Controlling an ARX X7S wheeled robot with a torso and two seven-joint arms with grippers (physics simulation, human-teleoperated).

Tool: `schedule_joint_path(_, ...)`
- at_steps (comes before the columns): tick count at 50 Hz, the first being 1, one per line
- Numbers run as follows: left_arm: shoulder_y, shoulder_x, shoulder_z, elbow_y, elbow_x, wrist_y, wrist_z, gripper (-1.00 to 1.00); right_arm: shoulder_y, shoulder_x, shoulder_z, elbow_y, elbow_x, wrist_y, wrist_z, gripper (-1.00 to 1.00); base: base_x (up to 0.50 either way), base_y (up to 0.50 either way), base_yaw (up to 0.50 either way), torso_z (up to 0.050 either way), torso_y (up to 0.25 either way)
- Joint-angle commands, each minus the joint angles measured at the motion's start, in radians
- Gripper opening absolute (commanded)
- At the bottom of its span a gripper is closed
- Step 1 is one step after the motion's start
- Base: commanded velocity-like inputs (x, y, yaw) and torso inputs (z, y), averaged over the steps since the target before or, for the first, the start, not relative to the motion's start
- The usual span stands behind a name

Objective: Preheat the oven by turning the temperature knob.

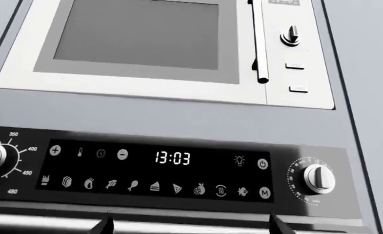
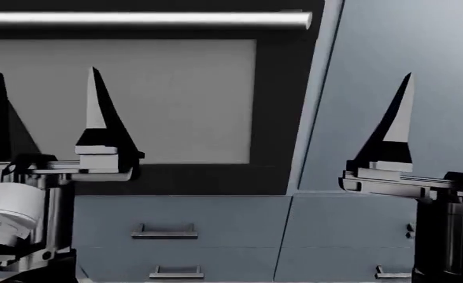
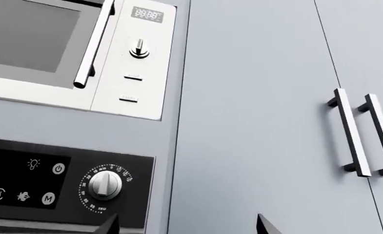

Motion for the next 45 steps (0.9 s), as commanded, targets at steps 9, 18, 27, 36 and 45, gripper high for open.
schedule_joint_path(9,-0.046,-0.038,-0.049,0.109,-0.063,-0.052,-0.035,1.0,-0.002,-0.047,0.034,-0.045,-0.006,-0.032,-0.066,1.0,0.0,0.0,0.0,0.0,0.0)
schedule_joint_path(18,-0.054,-0.087,-0.04,0.134,-0.088,-0.045,-0.078,1.0,-0.014,-0.047,0.024,-0.045,-0.013,-0.051,-0.067,1.0,0.0,0.0,0.0,0.0,0.0)
schedule_joint_path(27,-0.058,-0.156,-0.01,0.132,-0.131,-0.013,-0.159,1.0,-0.014,-0.047,0.026,-0.045,-0.013,-0.06,-0.068,1.0,0.0,0.0,0.0,0.0,0.0)
schedule_joint_path(36,-0.065,-0.232,0.019,0.134,-0.18,0.018,-0.242,1.0,-0.021,-0.047,0.026,-0.045,-0.013,-0.068,-0.066,1.0,0.0,0.25,0.0,0.0,0.0)
schedule_joint_path(45,-0.073,-0.29,0.05,0.129,-0.2,0.049,-0.303,1.0,-0.002,-0.047,0.02,-0.045,-0.022,-0.053,-0.067,1.0,0.0,0.34,0.0,0.0,0.0)
